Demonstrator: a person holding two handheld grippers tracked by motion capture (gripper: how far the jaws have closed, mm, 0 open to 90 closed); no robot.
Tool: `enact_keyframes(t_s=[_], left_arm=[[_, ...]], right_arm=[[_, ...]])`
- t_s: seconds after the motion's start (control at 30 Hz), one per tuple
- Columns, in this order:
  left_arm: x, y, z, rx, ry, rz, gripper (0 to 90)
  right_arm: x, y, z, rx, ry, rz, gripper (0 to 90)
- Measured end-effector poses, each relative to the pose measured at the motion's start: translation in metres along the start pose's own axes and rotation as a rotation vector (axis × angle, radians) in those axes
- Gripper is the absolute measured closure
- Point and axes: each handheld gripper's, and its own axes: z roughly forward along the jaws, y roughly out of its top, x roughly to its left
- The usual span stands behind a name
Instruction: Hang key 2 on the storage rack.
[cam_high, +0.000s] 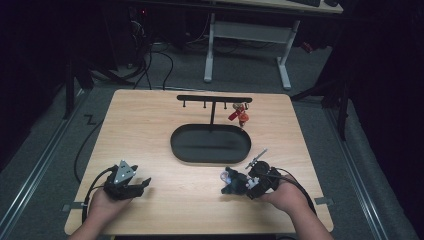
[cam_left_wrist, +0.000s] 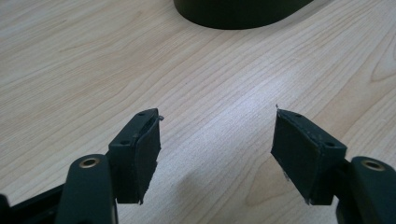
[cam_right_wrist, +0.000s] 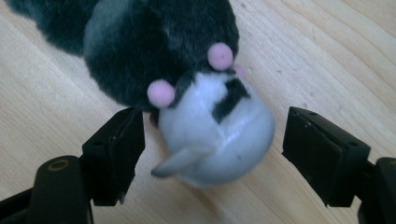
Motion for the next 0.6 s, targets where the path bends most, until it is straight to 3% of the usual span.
enact_keyframes(t_s=[0.33,0.6], left_arm=[[0.002,-0.003,-0.004,-0.001,0.006,-0.003,33.5],[0.002,-0.004,-0.005,0.004,0.003,-0.002,33.7]], right_arm=[[0.006,0.014,0.011,0.041,-0.001,-0.046,22.5],[0.012,0.015,0.016,0.061,-0.003,-0.084,43.6]])
